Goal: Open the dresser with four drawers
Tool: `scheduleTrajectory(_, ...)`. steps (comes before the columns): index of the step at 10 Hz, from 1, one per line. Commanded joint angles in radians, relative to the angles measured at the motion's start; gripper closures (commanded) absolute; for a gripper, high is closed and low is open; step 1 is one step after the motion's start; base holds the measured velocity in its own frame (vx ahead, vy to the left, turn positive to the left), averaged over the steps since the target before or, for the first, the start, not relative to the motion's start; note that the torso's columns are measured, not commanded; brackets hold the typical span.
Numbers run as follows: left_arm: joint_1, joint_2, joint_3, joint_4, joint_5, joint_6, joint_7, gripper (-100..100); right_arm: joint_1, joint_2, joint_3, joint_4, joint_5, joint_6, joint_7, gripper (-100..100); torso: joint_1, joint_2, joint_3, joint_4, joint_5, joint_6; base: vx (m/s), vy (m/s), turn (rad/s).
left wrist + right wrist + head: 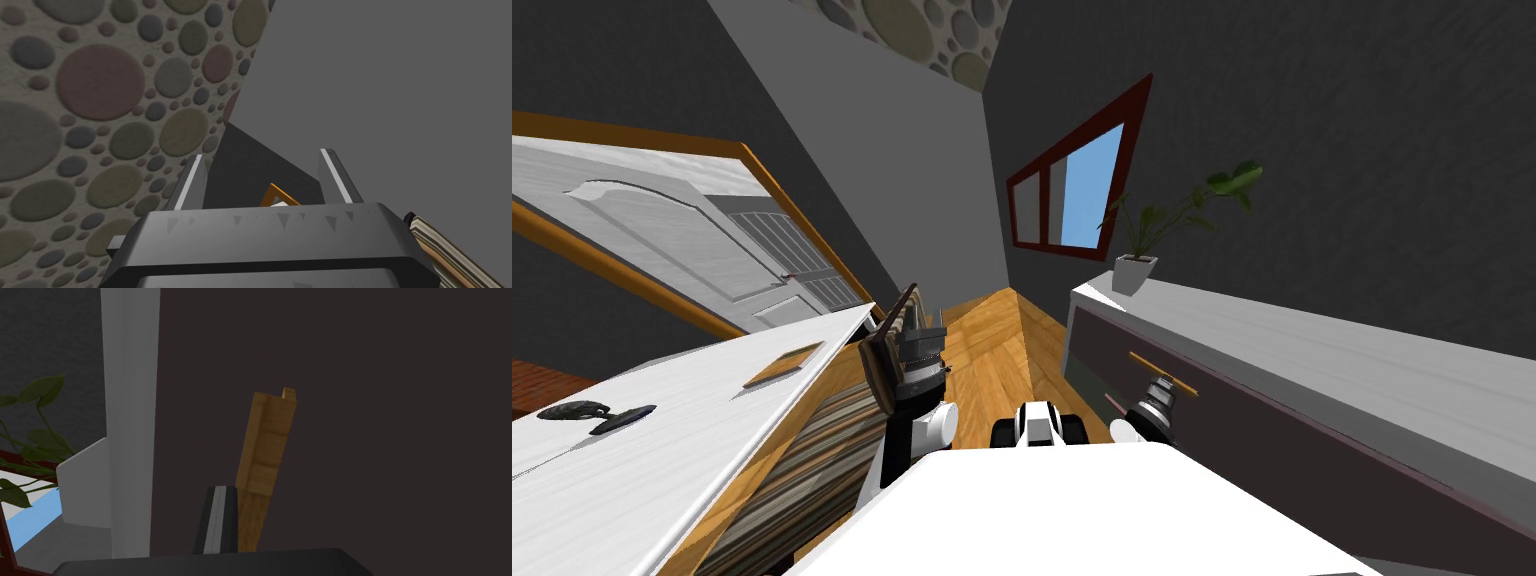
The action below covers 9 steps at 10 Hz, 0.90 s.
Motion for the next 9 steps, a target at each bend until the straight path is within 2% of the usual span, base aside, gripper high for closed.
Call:
scheduleTrajectory(1, 0.0, 0.0, 0.0, 0.0, 0.0, 0.0, 0.0, 0, -0.013, 0.006, -0.005, -0.017, -0.004, 0.02, 0.027, -100, 0.002, 0.011, 0.003, 0.005, 0.009, 0.01, 0.015, -0.039, -0.057)
scheduleTrajectory(2, 0.0, 0.0, 0.0, 0.0, 0.0, 0.0, 0.0, 0, -0.02, 0.008, -0.009, -0.029, -0.007, 0.031, 0.044, -100, 0.003, 0.019, 0.007, 0.008, 0.013, 0.014, 0.007, -0.037, -0.065)
scheduleTrajectory(3, 0.0, 0.0, 0.0, 0.0, 0.0, 0.0, 0.0, 0, -0.017, 0.012, 0.0, -0.017, -0.001, 0.014, 0.029, -100, -0.008, 0.015, 0.007, 0.008, 0.01, 0.013, -0.009, 0.008, -0.002)
scheduleTrajectory(4, 0.0, 0.0, 0.0, 0.0, 0.0, 0.0, 0.0, 0, -0.004, 0.003, 0.001, 0.0, -0.001, 0.005, 0.004, 100, -0.008, 0.015, 0.006, 0.007, 0.009, 0.014, -0.011, 0.029, 0.084)
scheduleTrajectory(7, 0.0, 0.0, 0.0, 0.0, 0.0, 0.0, 0.0, 0, -0.013, 0.013, 0.002, -0.03, 0.003, 0.016, 0.037, 100, 0.013, 0.026, 0.01, 0.01, 0.017, 0.015, -0.059, 0.086, -0.019)
scheduleTrajectory(9, 0.0, 0.0, 0.0, 0.0, 0.0, 0.0, 0.0, 0, -0.019, 0.021, 0.003, -0.056, 0.007, 0.024, 0.063, 100, 0.011, 0.026, 0.011, 0.01, 0.017, 0.015, -0.131, 0.173, -0.035)
